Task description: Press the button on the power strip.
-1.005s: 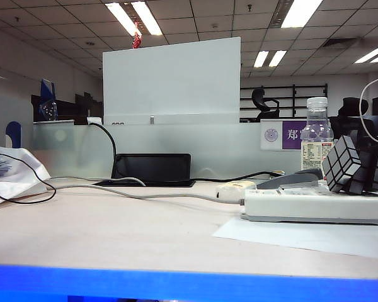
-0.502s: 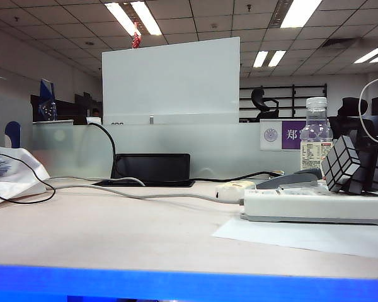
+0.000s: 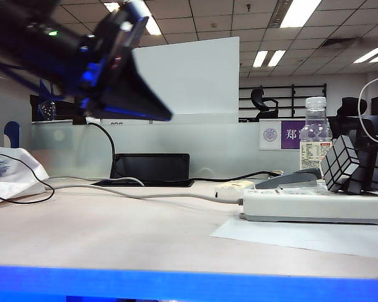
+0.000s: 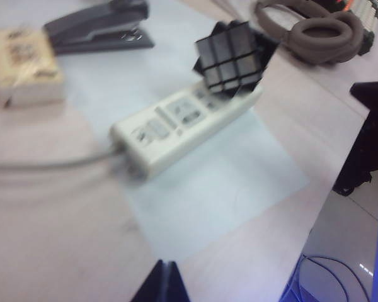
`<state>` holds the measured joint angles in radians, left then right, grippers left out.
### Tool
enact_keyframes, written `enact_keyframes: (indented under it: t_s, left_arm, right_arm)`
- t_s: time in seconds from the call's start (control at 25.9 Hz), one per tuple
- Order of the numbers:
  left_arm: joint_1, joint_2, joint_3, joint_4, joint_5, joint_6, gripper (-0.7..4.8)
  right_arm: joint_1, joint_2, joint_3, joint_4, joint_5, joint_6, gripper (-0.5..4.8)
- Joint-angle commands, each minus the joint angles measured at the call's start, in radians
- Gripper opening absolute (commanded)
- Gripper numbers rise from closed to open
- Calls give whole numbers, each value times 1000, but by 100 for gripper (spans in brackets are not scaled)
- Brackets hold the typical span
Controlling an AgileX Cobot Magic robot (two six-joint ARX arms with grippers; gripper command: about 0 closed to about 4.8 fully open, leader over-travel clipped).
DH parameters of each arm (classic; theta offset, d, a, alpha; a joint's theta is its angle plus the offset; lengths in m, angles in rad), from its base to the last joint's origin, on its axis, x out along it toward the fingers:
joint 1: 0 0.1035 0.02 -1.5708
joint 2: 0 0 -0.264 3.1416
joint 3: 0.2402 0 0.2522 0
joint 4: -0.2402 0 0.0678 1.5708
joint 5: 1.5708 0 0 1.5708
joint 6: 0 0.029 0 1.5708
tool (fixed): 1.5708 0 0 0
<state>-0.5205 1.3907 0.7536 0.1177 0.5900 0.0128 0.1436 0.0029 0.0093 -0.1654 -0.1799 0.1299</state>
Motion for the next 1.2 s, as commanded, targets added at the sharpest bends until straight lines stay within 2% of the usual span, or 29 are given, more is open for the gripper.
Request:
enact_keyframes:
  t_s: [0.04, 0.08, 0.15, 0.43, 0.85, 1.0, 1.12, 1.2]
  left_arm:
    - [-18, 81, 72, 41, 7, 6, -5]
    - [-26, 120, 110, 40, 47, 6, -5]
    - [-58, 175, 163, 42, 65, 8, -5]
    - [-180, 319, 269, 45, 57, 29, -5]
    - [-185, 543, 466, 48, 16, 29, -5]
    - [-185, 574, 509, 34, -119, 43, -5]
    - [-185, 585, 511, 32, -141, 48, -5]
    - [-184, 595, 511, 11, -141, 80, -5]
  right_arm:
    - [2, -2, -3, 1, -13, 2, 0]
    - [2, -2, -3, 1, -26, 2, 0]
    - [1, -2, -3, 0, -19, 1, 0]
    - [-2, -2, 3, -26, 90, 2, 0]
    - [0, -2, 4, -26, 90, 29, 0]
    - [0, -2, 4, -26, 89, 28, 0]
    - [0, -2, 4, -26, 89, 28, 0]
    - [1, -2, 4, -26, 89, 28, 0]
